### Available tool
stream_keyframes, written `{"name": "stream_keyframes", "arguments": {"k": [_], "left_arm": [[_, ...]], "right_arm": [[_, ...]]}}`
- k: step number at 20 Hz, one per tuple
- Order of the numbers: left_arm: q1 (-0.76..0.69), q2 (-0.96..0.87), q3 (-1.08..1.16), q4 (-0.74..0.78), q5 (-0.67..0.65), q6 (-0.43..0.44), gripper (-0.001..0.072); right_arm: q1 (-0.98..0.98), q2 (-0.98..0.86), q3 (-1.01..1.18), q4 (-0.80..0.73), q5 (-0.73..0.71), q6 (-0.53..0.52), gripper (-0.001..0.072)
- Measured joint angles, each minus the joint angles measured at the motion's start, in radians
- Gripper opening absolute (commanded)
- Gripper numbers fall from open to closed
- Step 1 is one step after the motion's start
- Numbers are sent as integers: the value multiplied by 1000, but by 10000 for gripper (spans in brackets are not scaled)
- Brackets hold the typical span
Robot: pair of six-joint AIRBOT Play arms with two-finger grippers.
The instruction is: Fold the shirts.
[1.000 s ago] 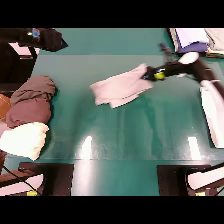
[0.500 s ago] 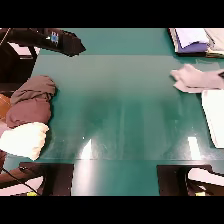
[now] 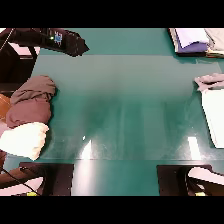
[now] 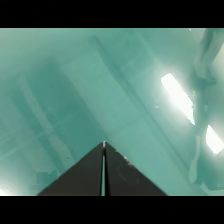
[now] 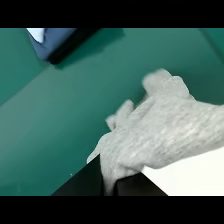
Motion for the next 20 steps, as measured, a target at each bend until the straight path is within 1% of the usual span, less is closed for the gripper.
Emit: {"name": "stream_keyframes", "arguments": {"k": [4, 6, 10, 12, 13, 15, 17, 18, 20], "left_arm": [[0, 0, 0, 1, -2, 0, 19], [0, 0, 0, 2, -6, -2, 20], [0, 0, 0, 3, -14, -2, 19], [0, 0, 0, 3, -19, 0, 19], [0, 0, 0, 3, -19, 2, 20], [0, 0, 0, 4, -21, 9, 20], [0, 0, 0, 4, -21, 13, 20], [0, 0, 0, 4, -22, 16, 20], [0, 0, 0, 4, -22, 17, 20]], "right_arm": [[-44, 5, 98, -2, 95, 0, 13], [-70, 24, 104, -2, 137, 0, 13], [-142, 103, 9, -26, 175, 0, 14], [-177, 147, -69, -94, 194, 0, 21], [-193, 170, -114, -141, 203, 0, 72], [-221, 209, -203, -228, 214, 0, 254], [-251, 246, -296, -294, 223, 0, 571], [-266, 261, -333, -316, 226, 0, 602], [-299, 286, -388, -343, 227, 1, 596]]}}
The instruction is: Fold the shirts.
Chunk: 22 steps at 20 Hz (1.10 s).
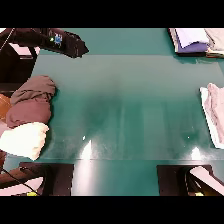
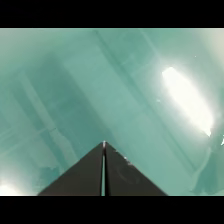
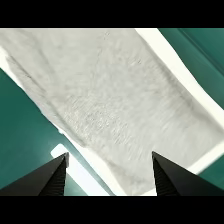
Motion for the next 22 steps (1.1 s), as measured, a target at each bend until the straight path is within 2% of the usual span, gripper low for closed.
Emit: {"name": "stream_keyframes", "arguments": {"k": [2, 6, 12, 13, 16, 17, 22], "left_arm": [[0, 0, 0, 0, 0, 3, 20], [0, 0, 0, -2, 1, 7, 21], [0, 0, 0, -4, -4, 8, 20], [0, 0, 0, -4, -4, 8, 20], [0, 0, 0, -5, 2, 8, 20], [0, 0, 0, -5, 4, 8, 20], [0, 0, 0, -5, 8, 9, 20]], "right_arm": [[-19, 21, -23, 7, 1, 0, 595], [45, 65, -10, 138, -11, 0, 595], [430, 124, 26, 285, -21, 0, 578], [516, 129, 29, 292, -22, 0, 465], [760, 137, 32, 301, -42, 0, 37], [829, 138, 33, 303, -55, 0, 14], [1076, 141, 34, 306, -113, 0, 14]]}}
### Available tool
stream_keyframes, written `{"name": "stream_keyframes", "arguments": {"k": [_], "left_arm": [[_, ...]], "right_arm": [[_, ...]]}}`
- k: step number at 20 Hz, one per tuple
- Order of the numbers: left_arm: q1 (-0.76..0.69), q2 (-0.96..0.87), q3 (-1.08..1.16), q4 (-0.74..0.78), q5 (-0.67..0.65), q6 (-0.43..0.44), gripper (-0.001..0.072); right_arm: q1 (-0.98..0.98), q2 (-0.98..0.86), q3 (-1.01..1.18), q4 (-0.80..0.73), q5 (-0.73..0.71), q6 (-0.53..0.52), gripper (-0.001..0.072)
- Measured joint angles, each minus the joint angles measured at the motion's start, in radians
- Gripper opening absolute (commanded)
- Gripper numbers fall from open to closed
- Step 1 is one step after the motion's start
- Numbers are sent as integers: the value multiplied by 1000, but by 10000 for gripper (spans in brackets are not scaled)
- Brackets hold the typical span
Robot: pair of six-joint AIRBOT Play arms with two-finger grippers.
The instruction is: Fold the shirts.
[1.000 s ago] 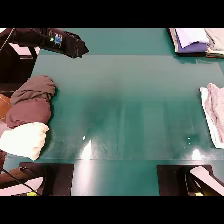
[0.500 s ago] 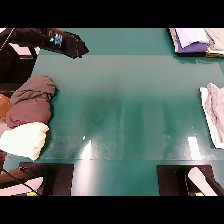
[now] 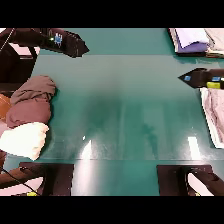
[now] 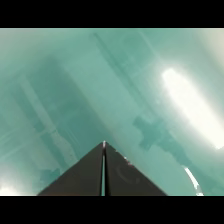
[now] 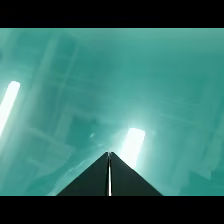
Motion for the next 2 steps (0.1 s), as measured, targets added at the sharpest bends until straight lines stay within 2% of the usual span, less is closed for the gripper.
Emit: {"name": "stream_keyframes", "arguments": {"k": [2], "left_arm": [[0, 0, 0, 0, 0, 0, 20]], "right_arm": [[42, 1, 0, 1, -7, 0, 14]]}}
